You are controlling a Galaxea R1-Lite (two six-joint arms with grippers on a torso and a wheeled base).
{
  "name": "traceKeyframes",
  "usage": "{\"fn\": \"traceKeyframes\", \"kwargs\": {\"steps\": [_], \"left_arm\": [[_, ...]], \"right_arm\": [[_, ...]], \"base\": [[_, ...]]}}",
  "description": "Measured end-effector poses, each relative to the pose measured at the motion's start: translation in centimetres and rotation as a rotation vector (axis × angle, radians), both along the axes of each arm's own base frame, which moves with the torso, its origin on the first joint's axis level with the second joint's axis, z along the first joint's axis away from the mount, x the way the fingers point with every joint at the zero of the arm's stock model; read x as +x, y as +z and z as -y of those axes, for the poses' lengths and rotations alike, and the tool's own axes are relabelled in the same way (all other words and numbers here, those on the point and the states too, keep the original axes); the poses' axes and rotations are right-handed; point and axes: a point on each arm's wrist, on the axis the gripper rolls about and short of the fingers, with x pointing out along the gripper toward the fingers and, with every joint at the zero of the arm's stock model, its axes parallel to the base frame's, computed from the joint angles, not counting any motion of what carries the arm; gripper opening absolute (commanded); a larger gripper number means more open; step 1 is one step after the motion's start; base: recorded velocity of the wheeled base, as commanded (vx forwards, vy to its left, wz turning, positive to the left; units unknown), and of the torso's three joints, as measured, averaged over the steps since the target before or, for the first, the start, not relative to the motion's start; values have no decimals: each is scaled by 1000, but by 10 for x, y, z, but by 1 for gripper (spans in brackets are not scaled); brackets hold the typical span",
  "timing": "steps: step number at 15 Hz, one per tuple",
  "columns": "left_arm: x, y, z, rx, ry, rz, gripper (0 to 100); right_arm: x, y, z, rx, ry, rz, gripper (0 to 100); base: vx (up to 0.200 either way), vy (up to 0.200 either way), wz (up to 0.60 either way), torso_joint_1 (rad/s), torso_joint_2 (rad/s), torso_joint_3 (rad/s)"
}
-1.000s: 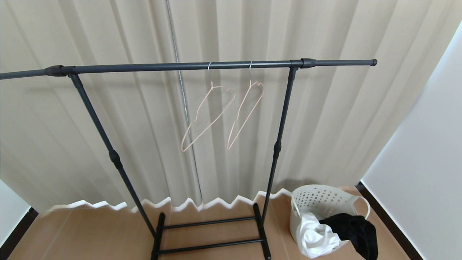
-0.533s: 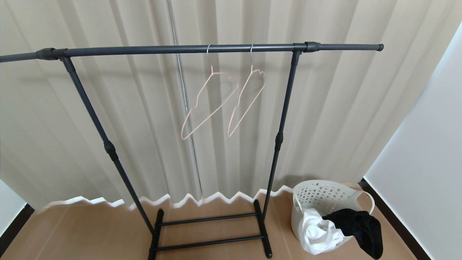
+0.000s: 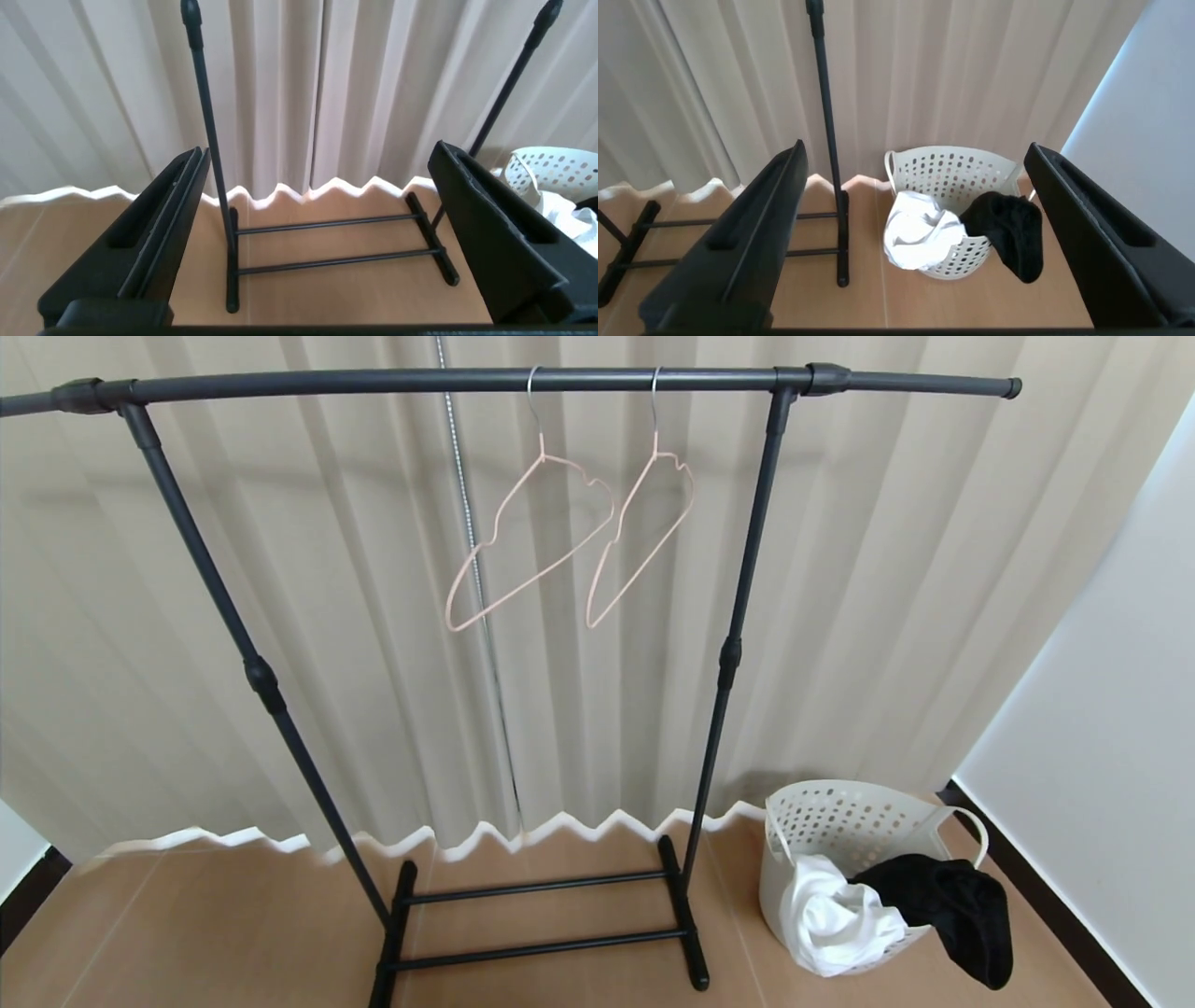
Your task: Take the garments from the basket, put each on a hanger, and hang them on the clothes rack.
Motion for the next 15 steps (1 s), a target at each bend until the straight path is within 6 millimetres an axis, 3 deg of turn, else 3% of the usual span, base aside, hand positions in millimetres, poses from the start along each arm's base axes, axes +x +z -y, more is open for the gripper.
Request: {"fn": "traceKeyframes", "kwargs": {"steps": [8, 15], "left_arm": [[0, 0, 0, -1, 1, 0, 100], [0, 0, 0, -1, 1, 0, 100]], "right_arm": [[0, 0, 0, 0, 1, 0, 100], [0, 0, 0, 0, 1, 2, 100]], "base": [[0, 0, 0, -121, 481, 359], [0, 0, 0, -31, 441, 404]]}}
